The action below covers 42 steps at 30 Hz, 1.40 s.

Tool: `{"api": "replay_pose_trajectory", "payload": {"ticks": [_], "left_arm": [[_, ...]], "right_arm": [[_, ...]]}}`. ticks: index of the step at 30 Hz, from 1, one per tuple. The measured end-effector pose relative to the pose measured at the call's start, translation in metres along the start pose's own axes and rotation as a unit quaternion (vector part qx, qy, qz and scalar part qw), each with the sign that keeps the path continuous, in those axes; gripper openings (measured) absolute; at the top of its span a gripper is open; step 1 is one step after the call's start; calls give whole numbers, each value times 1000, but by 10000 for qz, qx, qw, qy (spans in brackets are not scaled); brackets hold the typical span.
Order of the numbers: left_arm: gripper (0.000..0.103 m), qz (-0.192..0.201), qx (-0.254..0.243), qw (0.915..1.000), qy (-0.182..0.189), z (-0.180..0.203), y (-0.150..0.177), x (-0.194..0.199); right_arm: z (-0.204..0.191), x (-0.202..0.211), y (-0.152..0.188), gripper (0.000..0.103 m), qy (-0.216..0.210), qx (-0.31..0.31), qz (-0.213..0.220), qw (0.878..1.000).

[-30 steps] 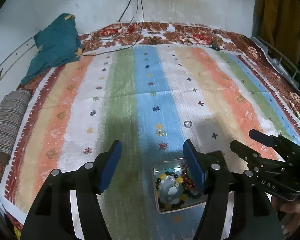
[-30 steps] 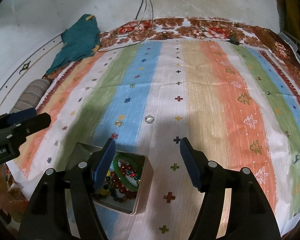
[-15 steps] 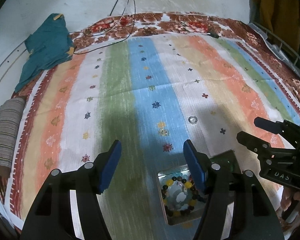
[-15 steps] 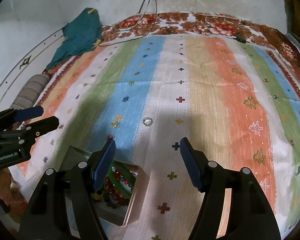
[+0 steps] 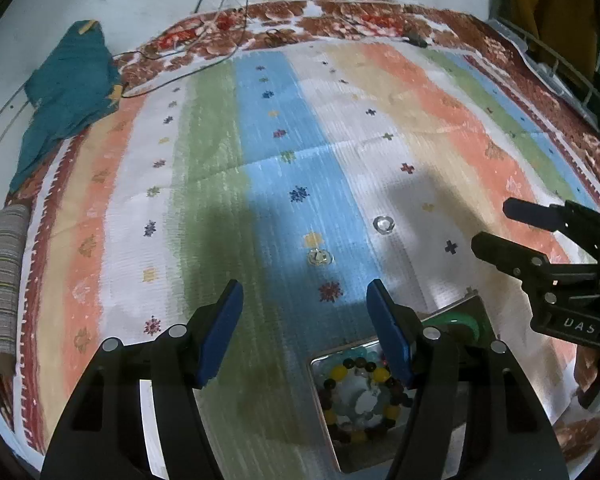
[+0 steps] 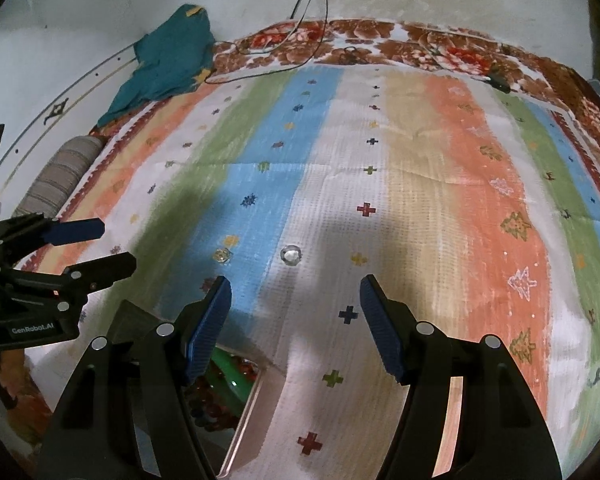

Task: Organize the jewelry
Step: 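Move both tools from the tin to the two small rings on the cloth, then close left tool on gold charm ring while right tool closes on silver ring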

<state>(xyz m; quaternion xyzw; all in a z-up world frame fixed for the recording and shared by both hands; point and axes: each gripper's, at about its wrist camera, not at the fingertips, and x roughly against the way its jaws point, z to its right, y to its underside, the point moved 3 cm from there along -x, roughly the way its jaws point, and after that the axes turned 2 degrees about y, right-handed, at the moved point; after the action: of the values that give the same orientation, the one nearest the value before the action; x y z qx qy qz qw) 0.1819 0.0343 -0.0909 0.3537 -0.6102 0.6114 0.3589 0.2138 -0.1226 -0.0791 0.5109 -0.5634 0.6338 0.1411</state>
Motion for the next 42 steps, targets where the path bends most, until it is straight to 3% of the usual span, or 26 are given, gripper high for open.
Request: {"api": "replay_pose_trajectory", "payload": {"ticks": [6,14,27,35,42], "left_arm": [[64,-240,354,9983,401,-7,-5,-13],[64,-456,37,9983,350,3,-9,-35],[62,-870,86,9957,295,-2,-14,-77],[60,-1096,270,9925,464,-6,-20,-102],[51,-1230,281,9910,448,-10,-24,-120]], "right_arm": [[4,-6,-7,67,6,-34,16,10000],[3,-26,-9,67,2,65,-181,9998],[7,-52,-14,67,-162,-6,-410,9990],[8,-68,-16,66,-175,24,-539,9984],[7,-82,-18,66,-166,115,-630,9978]]}}
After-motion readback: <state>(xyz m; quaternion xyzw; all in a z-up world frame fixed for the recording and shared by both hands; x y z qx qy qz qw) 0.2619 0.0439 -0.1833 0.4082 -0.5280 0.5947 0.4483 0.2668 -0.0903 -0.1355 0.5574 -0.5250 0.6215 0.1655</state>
